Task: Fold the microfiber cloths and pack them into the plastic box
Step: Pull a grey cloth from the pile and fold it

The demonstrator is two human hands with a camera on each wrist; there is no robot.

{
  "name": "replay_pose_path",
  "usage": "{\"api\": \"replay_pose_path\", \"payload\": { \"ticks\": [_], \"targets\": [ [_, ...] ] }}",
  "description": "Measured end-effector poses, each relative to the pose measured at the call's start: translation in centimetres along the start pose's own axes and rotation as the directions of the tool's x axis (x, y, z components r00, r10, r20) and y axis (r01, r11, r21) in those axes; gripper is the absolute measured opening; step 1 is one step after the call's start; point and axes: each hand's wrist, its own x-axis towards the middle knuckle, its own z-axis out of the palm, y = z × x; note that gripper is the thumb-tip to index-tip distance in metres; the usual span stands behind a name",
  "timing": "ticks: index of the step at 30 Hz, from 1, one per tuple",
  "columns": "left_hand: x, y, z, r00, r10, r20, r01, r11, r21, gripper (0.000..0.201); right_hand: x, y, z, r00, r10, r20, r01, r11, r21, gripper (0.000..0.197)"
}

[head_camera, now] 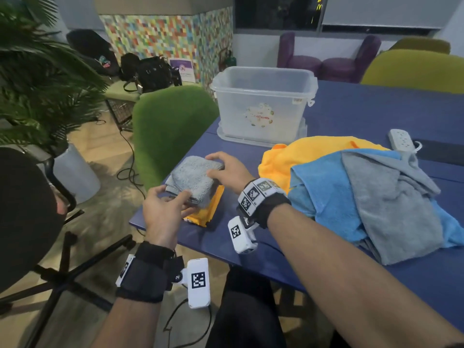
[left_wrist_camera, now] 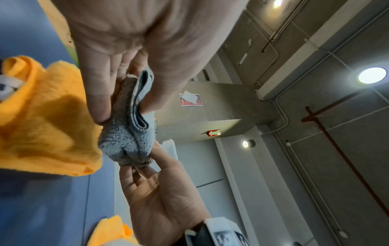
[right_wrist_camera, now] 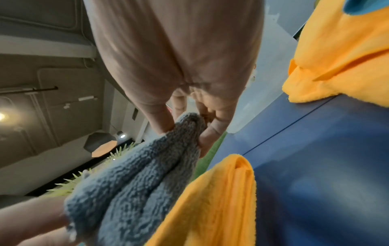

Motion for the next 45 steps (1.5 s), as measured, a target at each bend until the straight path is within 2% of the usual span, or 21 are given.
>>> {"api": "replay_pose_path", "payload": {
  "ticks": [6,10,15,19,24,26,27,28,29,30,31,32,33,34,35,37,39,45],
  "targets": [
    [0.8,-2.6,-0.3,0.994,-0.103,-0.032,0.104,0.994,0.027,0.045,1.1,2.1,1.0,0.996,0.049,0.075,-0.042,0.996,-0.085,0.037],
    [1.2,-3.6,-0.5,0.992,-0.124,-0.041,0.127,0.988,0.088,0.045,0.7,2.7,1.5,0.998,0.042,0.057,-0.033,0.989,-0.142,0.039],
    [1.6,-3.8,-0.8,0.995,-0.081,-0.051,0.086,0.990,0.112,0.044,0.4,1.7,1.2,0.996,-0.080,0.031,0.086,0.966,-0.244,0.039],
    [1.8,-2.9,-0.8,0.998,-0.020,-0.062,0.026,0.996,0.088,0.043,0.6,0.1,1.2,0.983,-0.181,-0.004,0.175,0.957,-0.230,0.038],
    [3.1,-4.0,-1.3,0.993,-0.095,-0.065,0.106,0.976,0.192,0.049,1.2,1.6,1.7,0.995,-0.084,0.048,0.094,0.952,-0.293,0.040],
    [3.0,-4.0,-1.6,0.996,-0.066,-0.051,0.078,0.956,0.282,0.055,1.1,2.3,1.8,0.998,-0.055,0.039,0.063,0.959,-0.275,0.040],
    [2.8,-3.9,-1.5,0.999,0.004,-0.047,0.015,0.919,0.395,0.060,1.1,2.5,1.8,0.998,-0.051,0.036,0.059,0.958,-0.281,0.040],
    [2.6,-3.7,-1.5,0.992,0.122,-0.031,-0.085,0.828,0.554,0.064,1.1,2.6,1.9,0.998,-0.058,0.027,0.064,0.945,-0.319,0.041],
    [2.3,-3.7,-1.4,0.963,0.268,0.011,-0.200,0.690,0.695,0.065,1.1,2.6,2.0,0.996,-0.084,0.016,0.083,0.920,-0.382,0.043],
    [2.0,-3.5,-1.3,0.901,0.425,0.087,-0.327,0.534,0.780,0.062,1.1,2.5,2.0,0.992,-0.128,0.010,0.120,0.890,-0.440,0.046],
    [1.8,-3.5,-1.0,0.819,0.539,0.197,-0.450,0.389,0.804,0.057,1.0,2.4,2.2,0.982,-0.189,0.025,0.178,0.863,-0.473,0.049],
    [1.8,-3.5,-0.6,0.751,0.576,0.323,-0.549,0.272,0.791,0.054,0.8,2.2,2.3,0.967,-0.245,0.069,0.248,0.840,-0.482,0.052],
    [1.9,-3.7,-0.2,0.721,0.539,0.436,-0.612,0.199,0.765,0.054,0.7,2.2,2.4,0.948,-0.282,0.147,0.317,0.817,-0.482,0.053],
    [2.3,-4.2,0.0,0.724,0.452,0.521,-0.638,0.151,0.755,0.058,0.5,2.1,2.5,0.929,-0.285,0.237,0.368,0.786,-0.497,0.053],
    [2.6,-4.6,0.1,0.742,0.351,0.571,-0.639,0.114,0.760,0.066,0.4,2.2,2.5,0.910,-0.261,0.322,0.401,0.749,-0.527,0.052],
    [3.1,-5.3,0.0,0.781,0.206,0.590,-0.613,0.071,0.787,0.080,0.2,2.6,2.5,0.890,-0.198,0.412,0.425,0.691,-0.585,0.052],
    [3.4,-5.9,-0.2,0.786,0.184,0.590,-0.606,0.049,0.794,0.083,0.3,3.0,2.4,0.890,-0.165,0.426,0.412,0.691,-0.594,0.053],
    [3.6,-7.8,-0.4,0.816,0.189,0.546,-0.564,0.058,0.824,0.080,0.8,3.3,3.4,0.903,-0.102,0.416,0.359,0.712,-0.604,0.054]
  ]
}}
